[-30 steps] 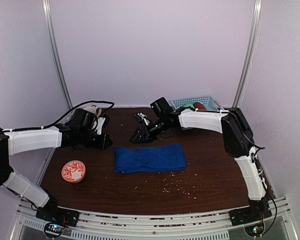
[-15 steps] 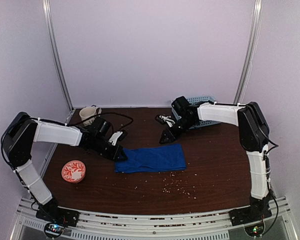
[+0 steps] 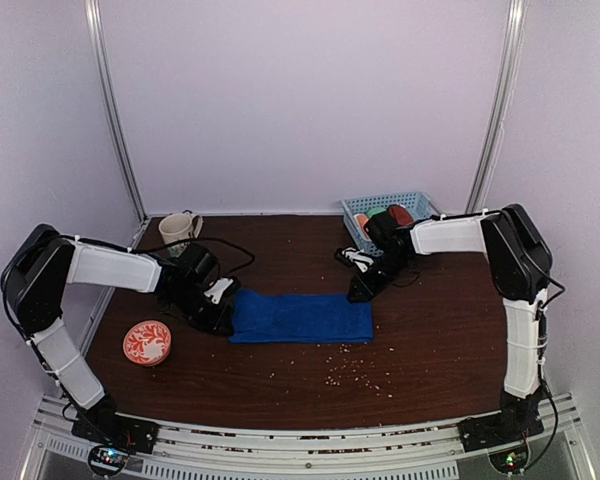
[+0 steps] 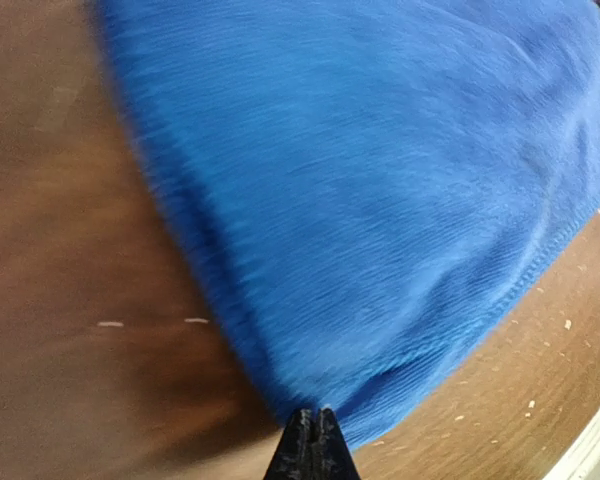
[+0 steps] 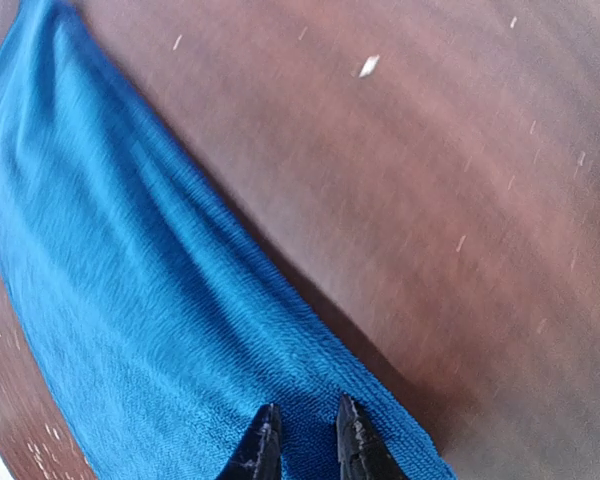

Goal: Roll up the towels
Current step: Rotate the towel at the center of the board.

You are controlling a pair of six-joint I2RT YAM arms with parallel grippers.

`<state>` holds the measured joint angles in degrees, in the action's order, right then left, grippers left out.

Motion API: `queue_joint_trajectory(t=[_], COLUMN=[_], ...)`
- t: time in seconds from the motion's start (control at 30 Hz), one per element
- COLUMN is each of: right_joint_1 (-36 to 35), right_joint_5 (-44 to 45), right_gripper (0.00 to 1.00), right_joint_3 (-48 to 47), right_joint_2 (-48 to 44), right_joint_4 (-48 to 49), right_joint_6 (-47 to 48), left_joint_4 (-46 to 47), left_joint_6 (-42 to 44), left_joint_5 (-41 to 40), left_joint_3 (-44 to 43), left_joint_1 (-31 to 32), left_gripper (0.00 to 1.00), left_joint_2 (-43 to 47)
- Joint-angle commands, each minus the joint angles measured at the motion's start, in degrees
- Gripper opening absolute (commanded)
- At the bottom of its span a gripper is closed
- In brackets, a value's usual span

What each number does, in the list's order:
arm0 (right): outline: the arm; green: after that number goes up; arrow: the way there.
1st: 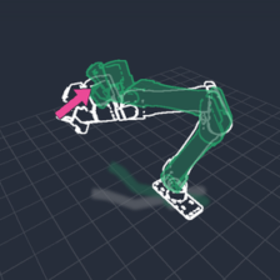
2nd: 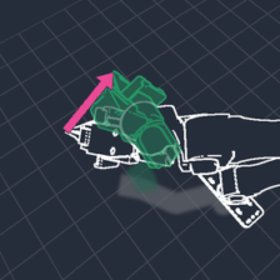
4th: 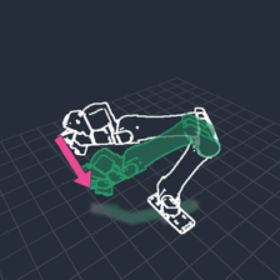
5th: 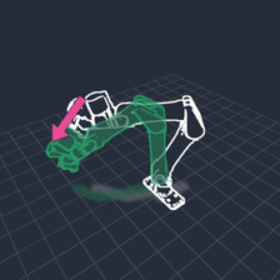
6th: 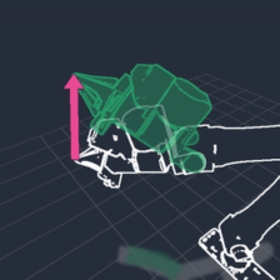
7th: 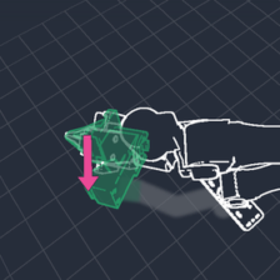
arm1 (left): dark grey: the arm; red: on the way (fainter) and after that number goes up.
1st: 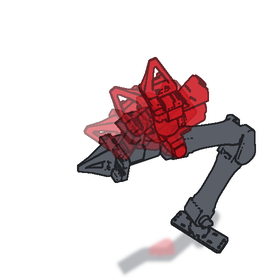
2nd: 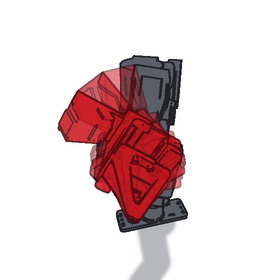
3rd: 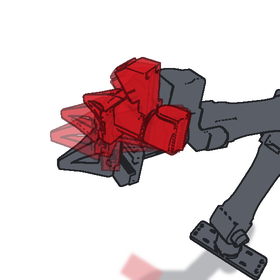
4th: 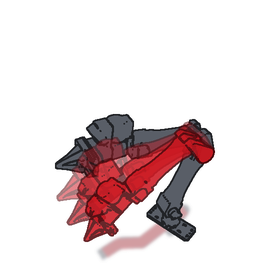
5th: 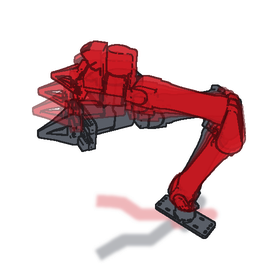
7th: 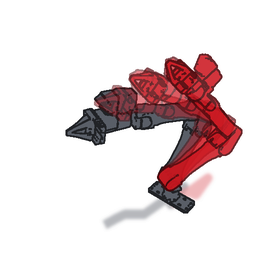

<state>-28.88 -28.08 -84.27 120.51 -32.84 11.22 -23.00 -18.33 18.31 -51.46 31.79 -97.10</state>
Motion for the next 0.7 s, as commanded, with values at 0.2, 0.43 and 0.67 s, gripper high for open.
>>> queue_joint_trajectory(t=[0.2, 0.43, 0.67], right_joint_1=[-4.7, -0.2, 6.0], right_joint_5=[-10.2, -15.1, -12.5], right_gripper=[0.23, 0.28, 0.3], right_joint_3=[13.7, 9.7, 8.8], right_joint_2=[-10.2, -15.7, -16.2], right_joint_4=[-13.9, -17.6, -13.8], right_joint_6=[6.1, 8.0, 7.2], left_joint_4=[-12.1, -8.3, -2.0], left_joint_6=[8.5, 5.5, 4.0], left_joint_5=[-6.7, 7.9, 10.2], left_joint_3=[-25.9, -30.2, -29.4], left_joint_1=[-3.7, -2.8, 0.1], left_gripper=[0.0, 0.0, 0.0], left_joint_2=[-9.6, -13.4, -19.1])
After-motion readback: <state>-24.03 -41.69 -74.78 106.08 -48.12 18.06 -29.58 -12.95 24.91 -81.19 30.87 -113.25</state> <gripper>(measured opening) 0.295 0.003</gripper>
